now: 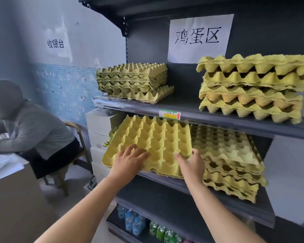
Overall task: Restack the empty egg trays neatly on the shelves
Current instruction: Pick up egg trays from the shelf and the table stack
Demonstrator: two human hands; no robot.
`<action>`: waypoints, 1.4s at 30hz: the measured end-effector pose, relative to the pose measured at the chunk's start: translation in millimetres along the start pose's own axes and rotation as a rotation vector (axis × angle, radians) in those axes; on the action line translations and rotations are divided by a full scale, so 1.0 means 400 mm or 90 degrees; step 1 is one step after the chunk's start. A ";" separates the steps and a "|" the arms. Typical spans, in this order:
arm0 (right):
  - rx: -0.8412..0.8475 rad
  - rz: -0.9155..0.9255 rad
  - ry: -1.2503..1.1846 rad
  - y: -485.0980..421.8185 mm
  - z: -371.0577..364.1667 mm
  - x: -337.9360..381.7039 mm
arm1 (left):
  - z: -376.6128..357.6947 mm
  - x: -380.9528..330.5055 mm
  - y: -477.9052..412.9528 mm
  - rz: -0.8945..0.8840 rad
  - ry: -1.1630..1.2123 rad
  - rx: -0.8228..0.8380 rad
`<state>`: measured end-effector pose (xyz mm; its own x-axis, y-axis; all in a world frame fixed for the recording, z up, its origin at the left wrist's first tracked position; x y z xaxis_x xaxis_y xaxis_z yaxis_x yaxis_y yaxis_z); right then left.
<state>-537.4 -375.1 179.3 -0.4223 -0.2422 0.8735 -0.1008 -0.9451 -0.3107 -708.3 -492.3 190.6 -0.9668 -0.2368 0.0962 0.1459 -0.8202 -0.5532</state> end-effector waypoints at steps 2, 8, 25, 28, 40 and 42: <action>0.001 0.005 -0.015 -0.011 -0.052 0.016 | -0.023 0.041 -0.027 0.013 0.000 0.001; 0.009 0.045 -0.015 -0.053 -0.181 0.047 | -0.114 0.177 -0.116 0.001 -0.014 -0.072; 0.009 -0.037 -0.083 -0.125 -0.536 0.119 | -0.337 0.500 -0.328 -0.012 0.133 -0.084; 0.002 -0.036 -0.046 -0.146 -0.580 0.110 | -0.376 0.517 -0.338 -0.013 0.141 -0.074; -0.045 0.026 0.069 -0.138 -0.594 0.078 | -0.397 0.498 -0.323 -0.085 0.121 -0.115; -0.049 0.065 0.108 -0.131 -0.580 0.088 | -0.386 0.489 -0.322 -0.107 0.113 -0.115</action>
<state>-755.9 -283.2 139.6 -0.5793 -0.2895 0.7620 -0.1148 -0.8965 -0.4278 -948.7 -352.7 152.8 -0.9981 0.0014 0.0615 -0.0430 -0.7304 -0.6816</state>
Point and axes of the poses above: each hand's wrist, its own y-axis away from the middle knuckle, its own z-axis out of the back of the hand, x = y × z, the point moved 5 cm from there along -y, towards the middle knuckle, and after that the axes turned 14 degrees about -x, right-handed, at the moved point
